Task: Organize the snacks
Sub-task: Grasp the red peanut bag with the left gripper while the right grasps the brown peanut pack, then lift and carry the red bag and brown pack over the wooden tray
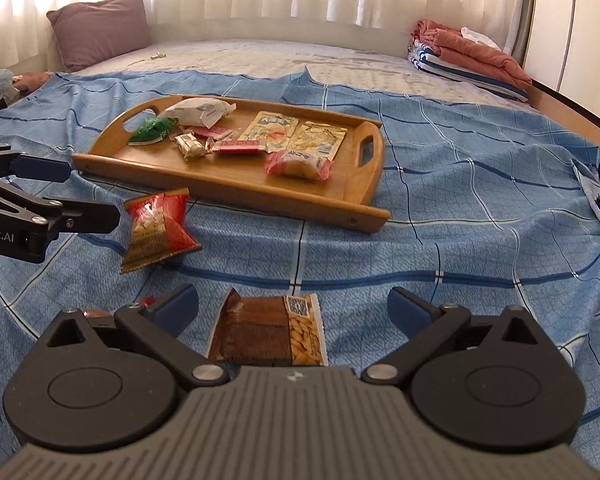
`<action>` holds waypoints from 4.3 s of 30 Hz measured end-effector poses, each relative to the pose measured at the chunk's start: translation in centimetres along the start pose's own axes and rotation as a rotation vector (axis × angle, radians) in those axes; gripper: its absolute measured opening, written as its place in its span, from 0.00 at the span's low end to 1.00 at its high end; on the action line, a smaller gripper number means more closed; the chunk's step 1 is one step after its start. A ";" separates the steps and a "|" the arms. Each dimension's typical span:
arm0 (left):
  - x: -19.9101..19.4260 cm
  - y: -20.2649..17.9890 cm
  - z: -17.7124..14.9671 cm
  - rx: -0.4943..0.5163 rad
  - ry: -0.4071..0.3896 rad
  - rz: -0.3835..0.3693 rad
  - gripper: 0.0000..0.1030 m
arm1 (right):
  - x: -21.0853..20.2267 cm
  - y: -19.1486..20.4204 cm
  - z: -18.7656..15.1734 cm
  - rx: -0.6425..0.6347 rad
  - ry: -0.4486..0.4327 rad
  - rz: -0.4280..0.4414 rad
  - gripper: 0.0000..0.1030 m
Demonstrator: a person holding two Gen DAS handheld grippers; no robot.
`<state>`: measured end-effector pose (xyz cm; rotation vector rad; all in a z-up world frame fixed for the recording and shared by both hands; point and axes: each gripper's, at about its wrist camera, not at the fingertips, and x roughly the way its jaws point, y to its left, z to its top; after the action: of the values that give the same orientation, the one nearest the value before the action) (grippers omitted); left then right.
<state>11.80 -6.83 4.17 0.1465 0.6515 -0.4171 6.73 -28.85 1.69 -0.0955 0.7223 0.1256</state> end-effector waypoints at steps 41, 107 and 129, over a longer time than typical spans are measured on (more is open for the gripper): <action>7.7 -1.7 0.4 -0.152 0.101 0.007 0.84 | 2.8 -0.6 -3.1 0.063 -0.001 0.062 1.00; 6.0 8.8 5.3 -0.128 0.038 0.124 0.66 | 5.4 -3.3 7.1 0.077 0.126 -0.006 0.77; 5.8 8.0 5.4 -0.127 0.037 0.111 0.66 | 9.6 -5.4 8.9 0.394 0.398 -0.105 0.54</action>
<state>22.32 -2.86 4.89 0.0696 0.7014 -0.2664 20.45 -32.20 2.14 0.2245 1.1237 -0.1416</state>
